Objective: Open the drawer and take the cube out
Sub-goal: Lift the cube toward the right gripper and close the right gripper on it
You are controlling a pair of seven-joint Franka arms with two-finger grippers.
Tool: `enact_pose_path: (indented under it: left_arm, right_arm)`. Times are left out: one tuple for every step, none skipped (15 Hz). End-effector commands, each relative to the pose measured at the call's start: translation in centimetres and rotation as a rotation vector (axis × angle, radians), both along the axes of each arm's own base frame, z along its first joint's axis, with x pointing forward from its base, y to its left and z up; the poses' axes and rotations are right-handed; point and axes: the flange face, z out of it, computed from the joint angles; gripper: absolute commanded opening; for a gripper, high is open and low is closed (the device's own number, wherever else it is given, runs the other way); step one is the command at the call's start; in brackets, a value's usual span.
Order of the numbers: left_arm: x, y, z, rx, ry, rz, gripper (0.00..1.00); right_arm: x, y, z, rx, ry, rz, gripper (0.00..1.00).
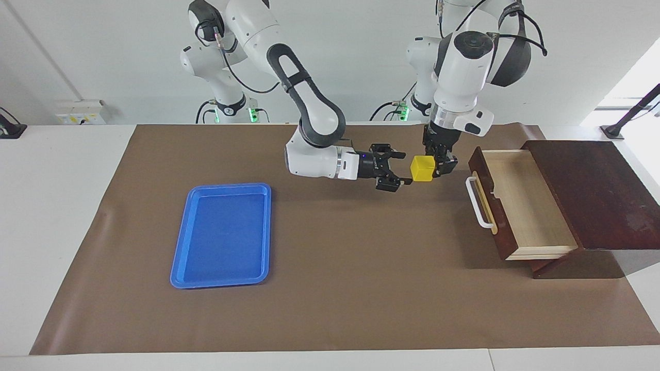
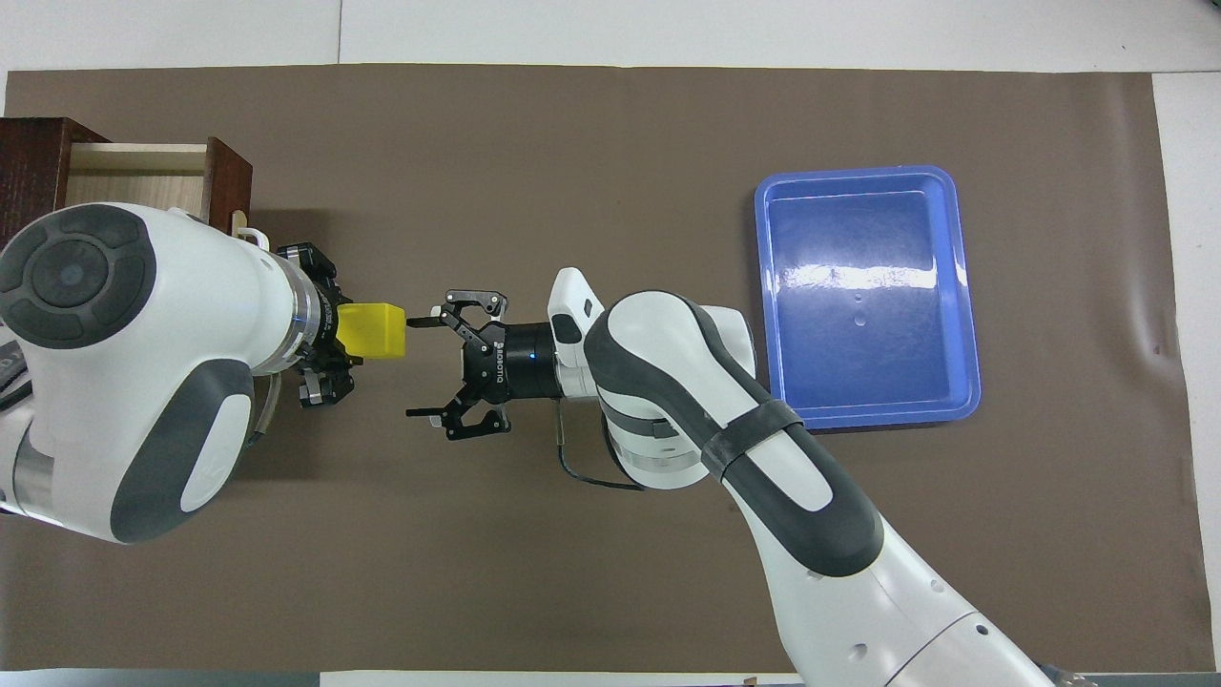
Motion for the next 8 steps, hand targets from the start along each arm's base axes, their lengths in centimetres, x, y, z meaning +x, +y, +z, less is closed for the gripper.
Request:
enact_pose_path:
  left_arm:
    - [-0.9,-0.5,-1.1,-0.01,0.009,0.001,0.0]
    - [-1.1,-0.7,-1.2,-0.009,0.012,-0.003,0.0]
    - [-1.2,-0.9,-1.2,-0.008,0.012,-0.008,0.0]
    - [-1.3,-1.2,-1.2,-0.009,0.012,-0.012,0.0]
    - [-1.3,-1.2,-1.3,-0.007,0.015,-0.012,0.0]
    - [-1.4,-1.3,-1.3,-0.007,0.016,-0.014,0.0]
    - [-1.5,-1.2,-1.5,-0.005,0.02,-0.014,0.0]
    - [-1.5,-1.1,-1.5,-0.005,0.02,-0.012,0.0]
  right_arm:
    - [0.7,0.5,0.3,0.016,0.036,-0.03,1.0]
    - [1.1,0.7,0.9,0.024,0.026,-0.029,1.0]
    - [1.4,0.9,1.3,0.029,0.021,-0.029,1.0]
    - [1.7,1.0,1.4,0.028,0.021,-0.038,1.0]
    - [1.9,0.9,1.4,0.02,0.016,-0.039,1.0]
    - [2.2,1.0,1.8,0.023,0.008,-0.039,1.0]
    - [2.4,1.0,1.8,0.024,0.009,-0.039,1.0]
    - [2.9,0.6,1.9,0.026,0.008,-0.045,1.0]
